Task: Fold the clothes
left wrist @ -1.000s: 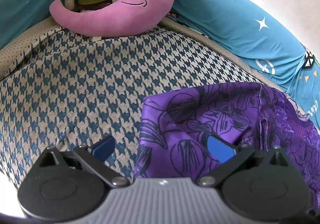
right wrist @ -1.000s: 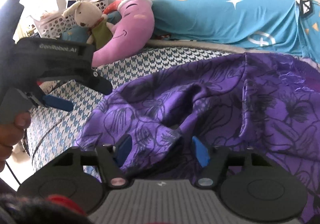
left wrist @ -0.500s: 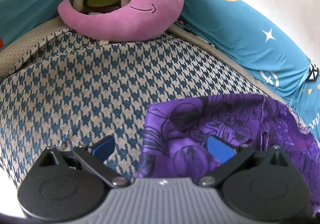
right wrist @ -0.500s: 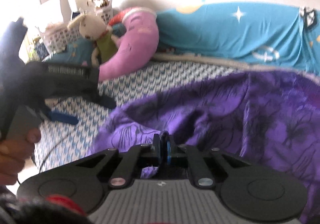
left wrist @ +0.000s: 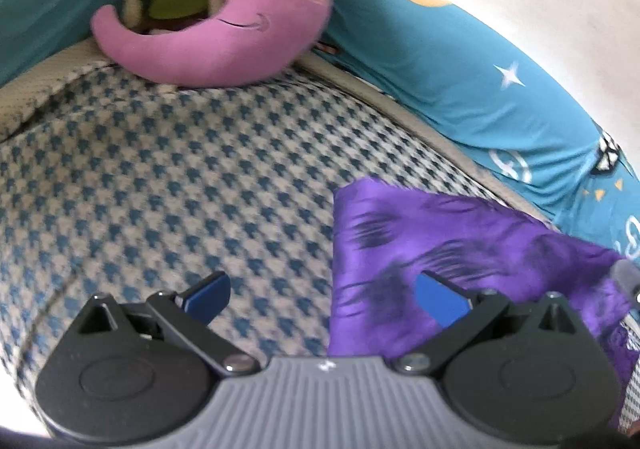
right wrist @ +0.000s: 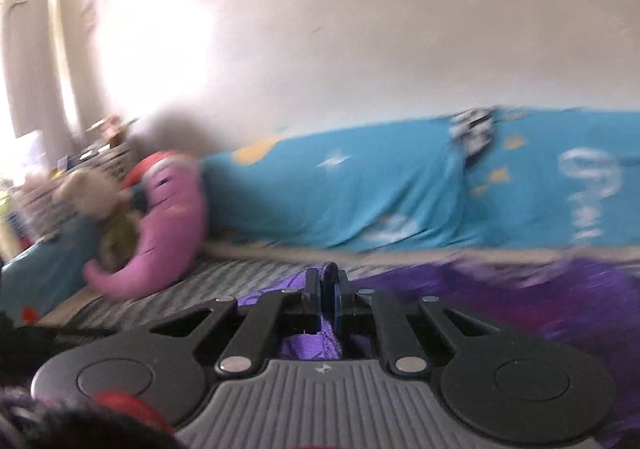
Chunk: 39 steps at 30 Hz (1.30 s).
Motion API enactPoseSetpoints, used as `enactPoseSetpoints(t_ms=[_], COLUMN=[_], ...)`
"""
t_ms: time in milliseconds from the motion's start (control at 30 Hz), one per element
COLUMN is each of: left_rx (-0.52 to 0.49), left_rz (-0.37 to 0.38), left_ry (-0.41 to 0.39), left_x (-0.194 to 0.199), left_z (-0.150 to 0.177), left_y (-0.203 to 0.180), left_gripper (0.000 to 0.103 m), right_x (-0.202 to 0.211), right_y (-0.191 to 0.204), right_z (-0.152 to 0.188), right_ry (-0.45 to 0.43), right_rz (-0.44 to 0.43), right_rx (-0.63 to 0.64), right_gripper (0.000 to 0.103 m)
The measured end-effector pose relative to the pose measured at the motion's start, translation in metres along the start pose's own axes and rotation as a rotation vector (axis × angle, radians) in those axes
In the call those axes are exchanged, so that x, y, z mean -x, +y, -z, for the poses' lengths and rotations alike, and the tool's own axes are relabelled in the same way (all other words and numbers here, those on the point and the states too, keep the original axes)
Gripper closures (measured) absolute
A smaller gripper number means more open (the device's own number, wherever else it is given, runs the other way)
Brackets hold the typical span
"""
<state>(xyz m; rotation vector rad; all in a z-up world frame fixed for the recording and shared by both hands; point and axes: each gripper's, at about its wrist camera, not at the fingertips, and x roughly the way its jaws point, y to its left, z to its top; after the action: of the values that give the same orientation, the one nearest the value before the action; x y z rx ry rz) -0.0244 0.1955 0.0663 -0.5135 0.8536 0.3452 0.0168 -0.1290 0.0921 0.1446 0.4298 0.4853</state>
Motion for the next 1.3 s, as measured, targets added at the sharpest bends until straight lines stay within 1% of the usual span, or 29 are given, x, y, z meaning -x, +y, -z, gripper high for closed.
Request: enactPoseSetpoints(t_ms=[67,167,300,367,400,433,500,800,867,933,1033,1300], left_rx=[-0.018,-0.044,-0.070,-0.081,-0.088,-0.095,-0.109,-0.172,-0.185,-0.196,-0.216,-0.288], left_rz=[0.007,0.018,0.026,0.026,0.025,0.024,0.022,0.011,0.009,0.004,0.004,-0.048], left_ry=[0.007,0.017,0.032,0.037,0.039,0.041,0.045,0.061,0.065,0.067,0.071,0.053], left_x=[-0.003,-0.007,-0.013,-0.015,-0.016,-0.017,-0.019,-0.028,-0.030,-0.033,-0.036,-0.043], left_z=[0.006,0.014,0.025,0.029,0.030,0.032,0.035,0.049,0.052,0.054,0.058,0.067], left_y=[-0.010,-0.024,-0.041,-0.046,-0.048,-0.051,-0.056,-0.077,-0.081,-0.083,-0.087,-0.097], left_gripper=[0.001,0.001,0.001,0.001,0.001,0.001,0.001,0.001,0.001,0.001,0.001,0.001], right_x=[0.014,0.032,0.048,0.055,0.060,0.064,0.070,0.080,0.080,0.081,0.081,0.075], right_y=[-0.022,-0.055,-0.095,-0.116,-0.123,-0.129,-0.138,-0.144,-0.147,-0.151,-0.156,-0.160], right_z=[-0.005,-0.008,-0.001,0.007,0.009,0.011,0.014,0.027,0.030,0.033,0.037,0.053], right_ry=[-0.024,-0.036,-0.022,-0.001,0.002,0.004,0.009,0.068,0.081,0.096,0.126,0.220], right_rz=[0.075,0.201,0.383,0.448,0.461,0.466,0.457,0.423,0.417,0.410,0.399,0.358], right_rx=[-0.033,-0.086,-0.154,-0.220,-0.248,-0.268,-0.290,-0.242,-0.246,-0.255,-0.267,-0.284], right_gripper=[0.095,0.095,0.093,0.091,0.086,0.079,0.076,0.072,0.071,0.067,0.067,0.067])
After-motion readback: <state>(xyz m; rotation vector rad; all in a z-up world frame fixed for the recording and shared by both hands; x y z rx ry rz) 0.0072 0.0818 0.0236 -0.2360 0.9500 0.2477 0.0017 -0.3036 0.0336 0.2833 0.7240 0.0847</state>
